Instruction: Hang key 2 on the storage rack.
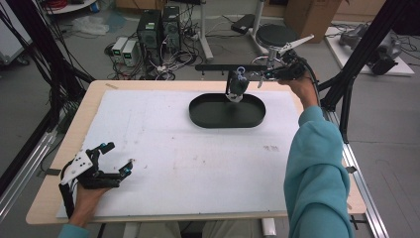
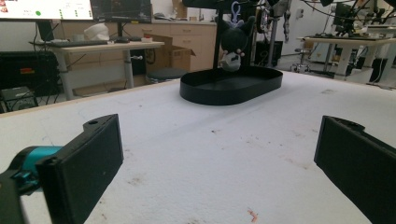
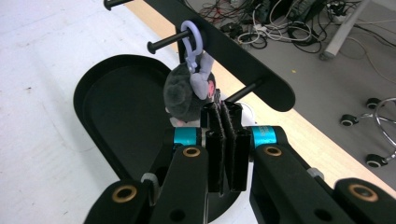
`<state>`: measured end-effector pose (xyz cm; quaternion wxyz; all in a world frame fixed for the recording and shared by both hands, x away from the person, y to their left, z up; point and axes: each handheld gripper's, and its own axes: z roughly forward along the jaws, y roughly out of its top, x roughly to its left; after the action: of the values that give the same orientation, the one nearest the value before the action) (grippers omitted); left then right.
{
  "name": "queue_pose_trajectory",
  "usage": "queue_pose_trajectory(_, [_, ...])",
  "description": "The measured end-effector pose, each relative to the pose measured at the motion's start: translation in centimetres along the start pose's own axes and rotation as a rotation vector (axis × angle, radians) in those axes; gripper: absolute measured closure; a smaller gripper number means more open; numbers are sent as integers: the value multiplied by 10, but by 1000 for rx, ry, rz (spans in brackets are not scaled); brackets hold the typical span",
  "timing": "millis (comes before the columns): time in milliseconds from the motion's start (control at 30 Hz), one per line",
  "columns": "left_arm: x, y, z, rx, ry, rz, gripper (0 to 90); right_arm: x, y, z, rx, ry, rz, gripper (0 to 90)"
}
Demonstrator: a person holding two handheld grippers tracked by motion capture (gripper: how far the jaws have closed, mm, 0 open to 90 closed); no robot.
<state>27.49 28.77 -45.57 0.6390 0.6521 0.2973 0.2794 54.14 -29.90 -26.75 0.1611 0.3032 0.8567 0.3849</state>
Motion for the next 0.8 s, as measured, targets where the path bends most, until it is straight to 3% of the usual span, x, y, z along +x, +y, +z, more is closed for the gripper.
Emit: queue_pose_trajectory(800, [0,0,0,0,4,2,17,-5,0,7,-17,-58,-4,882])
